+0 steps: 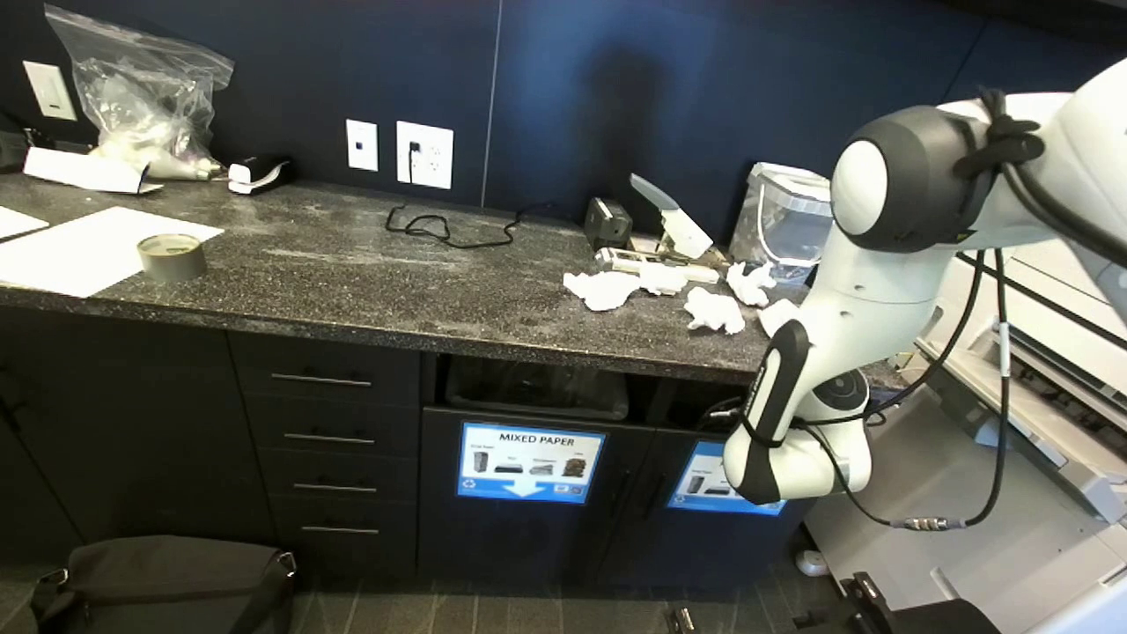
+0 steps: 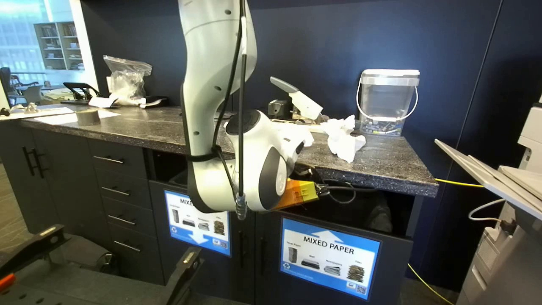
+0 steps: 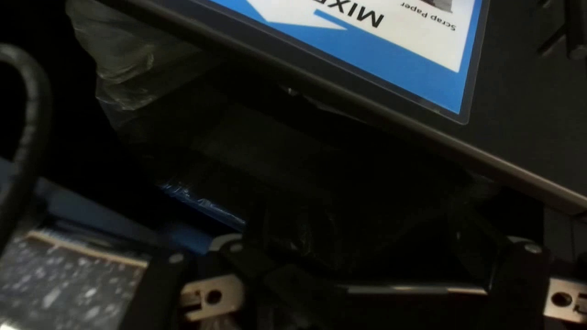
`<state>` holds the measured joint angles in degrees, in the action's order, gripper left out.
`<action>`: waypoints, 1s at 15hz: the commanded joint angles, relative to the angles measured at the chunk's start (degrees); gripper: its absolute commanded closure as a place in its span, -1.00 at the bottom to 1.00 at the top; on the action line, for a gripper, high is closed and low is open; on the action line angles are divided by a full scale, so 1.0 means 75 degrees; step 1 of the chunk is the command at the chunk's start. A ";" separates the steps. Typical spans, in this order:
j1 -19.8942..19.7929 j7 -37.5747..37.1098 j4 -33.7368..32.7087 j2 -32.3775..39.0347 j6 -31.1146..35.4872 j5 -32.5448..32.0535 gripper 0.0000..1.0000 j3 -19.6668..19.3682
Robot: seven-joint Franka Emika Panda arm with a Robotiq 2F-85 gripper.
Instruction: Put four crumpled papers inside the bin on the right
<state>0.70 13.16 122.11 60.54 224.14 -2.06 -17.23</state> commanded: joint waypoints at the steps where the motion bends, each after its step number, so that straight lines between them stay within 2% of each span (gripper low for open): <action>1: 0.0324 0.0178 0.1397 -0.1823 -0.0940 -0.0258 -1.00 -0.0311; 3: 0.0294 0.0036 0.1638 -0.2501 -0.2116 -0.0968 -1.00 -0.0310; 5: -0.0208 -0.0103 0.1703 -0.3256 -0.3531 -0.2065 -1.00 -0.0011; 6: -0.0433 -0.0148 0.1775 -0.3659 -0.4226 -0.2507 -1.00 0.0235; 7: -0.0949 0.0257 0.1775 -0.4071 -0.4872 -0.2510 -1.00 0.0806; 8: -0.1168 0.0234 0.1816 -0.4480 -0.5489 -0.2541 -1.00 0.1080; 10: -0.1947 0.0458 0.1471 -0.4989 -0.6766 -0.2229 -1.00 0.2161; 12: -0.2600 0.1011 0.0851 -0.5252 -0.7986 -0.1272 -1.00 0.3280; 13: -0.2754 0.1354 0.0475 -0.5232 -0.8457 -0.0665 -1.00 0.3623; 15: -0.2444 0.1476 -0.0334 -0.5101 -0.9240 0.0084 -1.00 0.3616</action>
<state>-18.12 21.16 126.96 21.20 161.99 -8.21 7.79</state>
